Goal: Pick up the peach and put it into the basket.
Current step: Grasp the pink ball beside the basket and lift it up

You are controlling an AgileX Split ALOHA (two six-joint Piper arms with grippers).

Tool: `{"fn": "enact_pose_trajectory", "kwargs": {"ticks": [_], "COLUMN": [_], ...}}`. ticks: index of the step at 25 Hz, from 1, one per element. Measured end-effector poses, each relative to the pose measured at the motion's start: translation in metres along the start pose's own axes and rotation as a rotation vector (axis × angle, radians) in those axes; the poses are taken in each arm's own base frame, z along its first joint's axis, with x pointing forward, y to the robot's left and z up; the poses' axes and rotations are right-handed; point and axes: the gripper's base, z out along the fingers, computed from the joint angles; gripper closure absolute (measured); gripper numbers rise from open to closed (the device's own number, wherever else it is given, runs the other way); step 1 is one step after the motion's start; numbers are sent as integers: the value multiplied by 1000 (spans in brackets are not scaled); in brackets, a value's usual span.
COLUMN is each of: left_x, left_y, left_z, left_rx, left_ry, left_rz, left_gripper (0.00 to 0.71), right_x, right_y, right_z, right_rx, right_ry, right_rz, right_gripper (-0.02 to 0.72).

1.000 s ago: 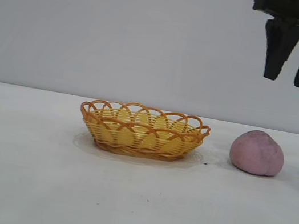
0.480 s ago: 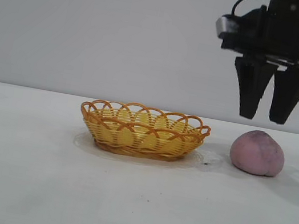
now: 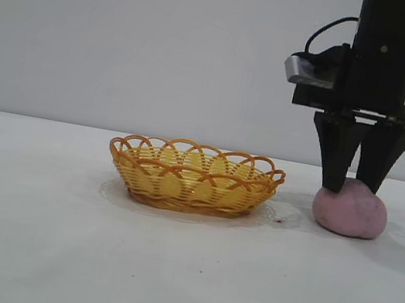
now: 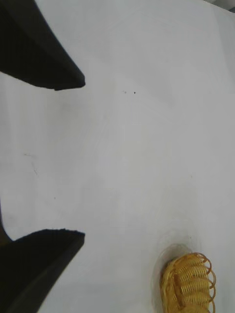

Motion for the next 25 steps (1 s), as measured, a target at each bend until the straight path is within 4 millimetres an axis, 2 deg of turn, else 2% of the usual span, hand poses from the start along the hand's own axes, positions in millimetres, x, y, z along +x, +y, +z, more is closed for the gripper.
{"fn": "enact_pose_trajectory", "kwargs": {"ticks": [2,5,6,7,8,11,14,18,22,25], "left_x": [0,0,0,0,0,0,0,0,0,0], "left_y": [0,0,0,0,0,0,0,0,0,0], "left_z": [0,0,0,0,0,0,0,0,0,0], "left_rx": [0,0,0,0,0,0,0,0,0,0], "left_ry": [0,0,0,0,0,0,0,0,0,0], "left_rz": [0,0,0,0,0,0,0,0,0,0], "left_gripper": [160,160,160,160,160,160,160,160,160,160], "right_x": [0,-1,-1,-1,-1,-1,1,-5,-20,-24], "right_y": [-1,-2,-2,-2,-2,-3,-4,-5,1,13], "right_z": [2,3,2,2,2,2,-9,-43,-83,-98], "right_rx": [7,17,19,20,22,26,51,80,43,-15], "right_ry": [7,7,4,2,3,9,7,-48,-196,-247], "right_rz": [-3,-8,-9,-10,-10,-13,-27,-37,-26,-26], "right_gripper": [470,634,655,644,703,703,703,703,703,703]}}
